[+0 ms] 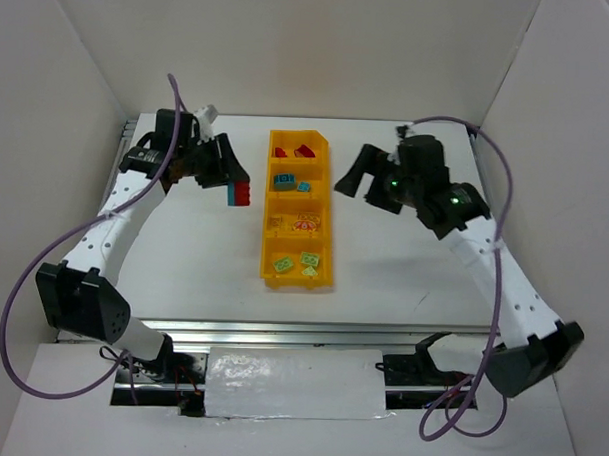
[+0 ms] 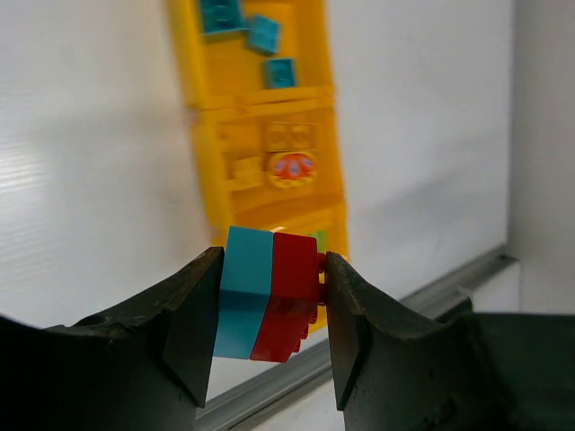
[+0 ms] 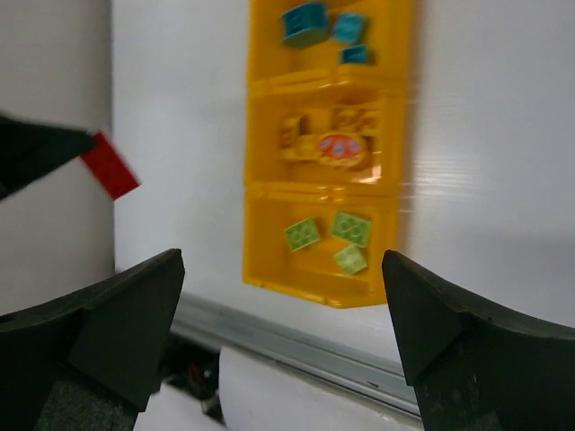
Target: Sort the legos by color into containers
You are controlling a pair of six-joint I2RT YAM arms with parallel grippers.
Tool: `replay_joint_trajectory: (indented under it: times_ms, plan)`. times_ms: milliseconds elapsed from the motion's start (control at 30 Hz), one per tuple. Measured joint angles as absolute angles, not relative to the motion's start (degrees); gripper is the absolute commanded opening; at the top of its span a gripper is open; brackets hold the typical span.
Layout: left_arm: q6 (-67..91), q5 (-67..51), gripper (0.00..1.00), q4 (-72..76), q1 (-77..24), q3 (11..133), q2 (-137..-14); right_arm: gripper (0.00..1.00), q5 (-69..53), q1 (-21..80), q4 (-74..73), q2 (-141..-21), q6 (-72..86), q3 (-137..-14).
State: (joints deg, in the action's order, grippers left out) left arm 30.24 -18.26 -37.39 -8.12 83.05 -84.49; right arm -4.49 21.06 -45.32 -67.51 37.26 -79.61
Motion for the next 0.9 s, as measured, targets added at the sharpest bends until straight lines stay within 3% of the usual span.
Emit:
replay_joint_trajectory:
  times_ms: [233, 500, 600, 633, 800, 833, 900]
  plan:
    - [35.3, -29.1, 0.0, -31.7, -16.5, 87.8, -86.8, 0.94, -16.4, 29.6, -28.4, -75.5, 35.9, -75.4]
    - [41.1, -33.5, 0.0, -27.9, -19.1, 92.7, -91.5, 0.88, -12.2, 36.6, -19.9, -82.2, 31.3, -78.5]
    - [42.5, -34.7, 0.0, -27.2, -19.4, 93.4, -93.3, 0.81, -11.0, 37.7, -18.2, -84.0, 30.5, -78.8]
    - [42.7, -34.9, 0.0, -27.1, -19.5, 93.5, -93.8, 0.73, -10.8, 37.7, -17.9, -84.4, 30.5, -78.8]
    - [43.7, -35.3, 0.0, -27.5, -19.7, 94.6, -95.3, 0.58, -8.4, 37.8, -15.6, -84.6, 30.3, -78.8]
    - [43.8, -35.2, 0.0, -27.6, -19.8, 95.0, -95.4, 0.49, -8.0, 37.8, -15.3, -84.7, 30.3, -78.8]
    - [43.7, -35.2, 0.0, -27.7, -20.0, 95.4, -95.5, 0.39, -7.1, 37.9, -15.0, -84.7, 30.0, -78.8]
